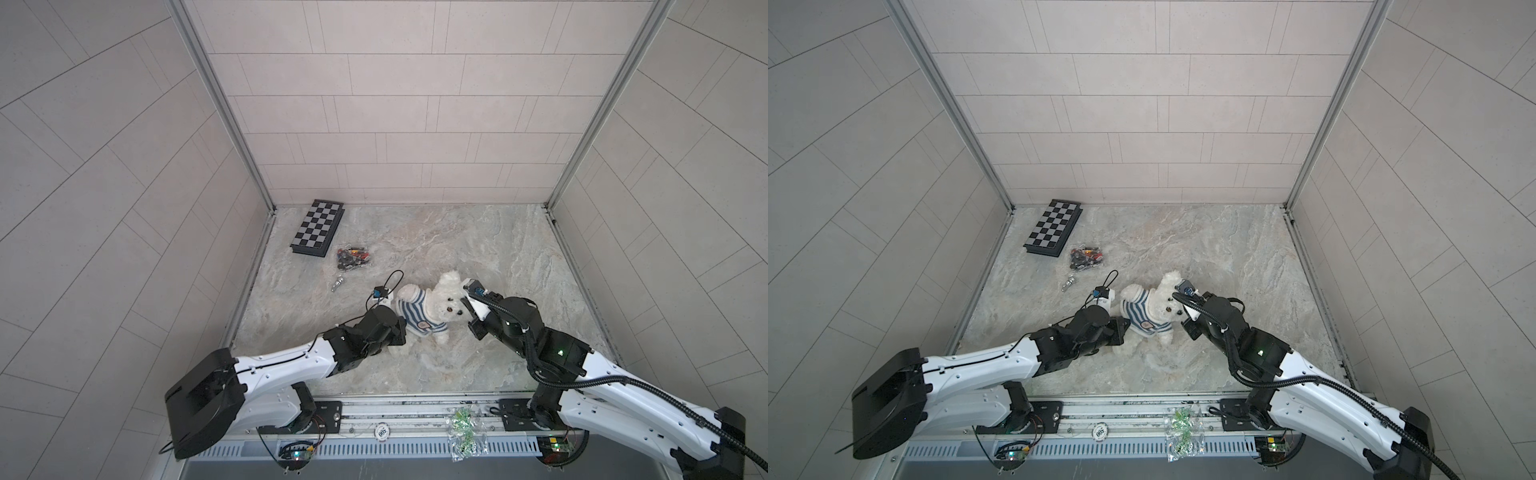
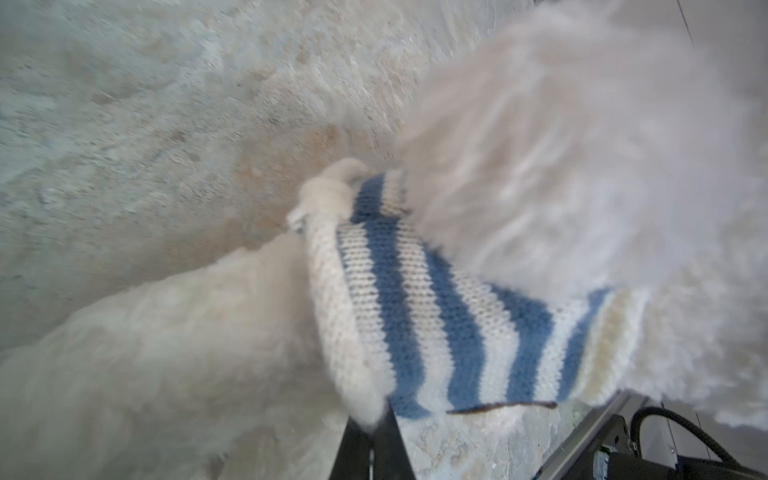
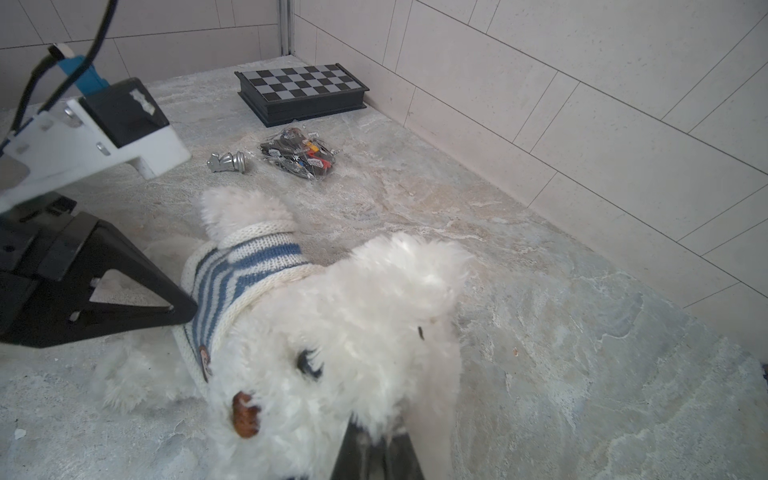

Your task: Dress the teddy bear

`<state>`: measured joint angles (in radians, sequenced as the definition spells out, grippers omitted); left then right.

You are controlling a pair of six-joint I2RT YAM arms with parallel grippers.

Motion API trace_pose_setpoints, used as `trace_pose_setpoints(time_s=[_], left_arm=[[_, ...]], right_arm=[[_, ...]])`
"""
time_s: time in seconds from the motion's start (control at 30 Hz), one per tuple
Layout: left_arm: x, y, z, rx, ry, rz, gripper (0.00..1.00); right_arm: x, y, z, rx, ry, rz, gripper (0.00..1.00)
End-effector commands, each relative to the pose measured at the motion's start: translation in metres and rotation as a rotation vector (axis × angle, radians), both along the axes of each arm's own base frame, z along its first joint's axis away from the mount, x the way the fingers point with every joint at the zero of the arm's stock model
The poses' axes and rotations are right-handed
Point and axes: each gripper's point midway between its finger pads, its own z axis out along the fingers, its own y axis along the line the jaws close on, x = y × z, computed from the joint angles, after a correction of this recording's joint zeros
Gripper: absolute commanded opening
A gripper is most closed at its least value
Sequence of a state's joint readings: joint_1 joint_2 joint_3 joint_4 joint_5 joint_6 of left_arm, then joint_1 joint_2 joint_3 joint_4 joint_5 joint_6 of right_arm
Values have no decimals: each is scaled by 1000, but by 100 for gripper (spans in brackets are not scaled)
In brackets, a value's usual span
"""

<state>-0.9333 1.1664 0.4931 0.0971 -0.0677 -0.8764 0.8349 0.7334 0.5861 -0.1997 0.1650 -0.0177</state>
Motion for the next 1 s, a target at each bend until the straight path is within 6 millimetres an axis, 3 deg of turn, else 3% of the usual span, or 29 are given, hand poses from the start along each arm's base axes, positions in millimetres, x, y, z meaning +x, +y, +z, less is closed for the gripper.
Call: trace_pose_setpoints(time_s=[0.0,0.23,0.27,0.33,0.4,0.6,0.63,0.83,0.97], left_arm=[[2,17,-7,71,1,-3,0],[0,1,14,47,-33,-100,2],[-1,0,17,44,-37,-113,6],[-6,-2,25,34,-50,-153,25],[-13,0,32,37,-59,-191,38],[-27,12,65,34,-121,-261,54],[-26,14,71,30,-133,-262,55],[-7,17,102,-26,-176,-250,66],[7,21,108,-25,-181,-214,68]], right_arm=[[4,-4,32,46,-58,-27,0],[2,2,35,70,-65,1,0],[2,3,37,77,-70,7,0],[1,5,38,80,-78,19,0],[2,5,38,68,-80,21,0],[-3,9,45,78,-116,68,0],[-5,11,34,63,-105,85,0],[-15,23,39,103,-130,183,0],[-20,28,38,112,-131,220,0]])
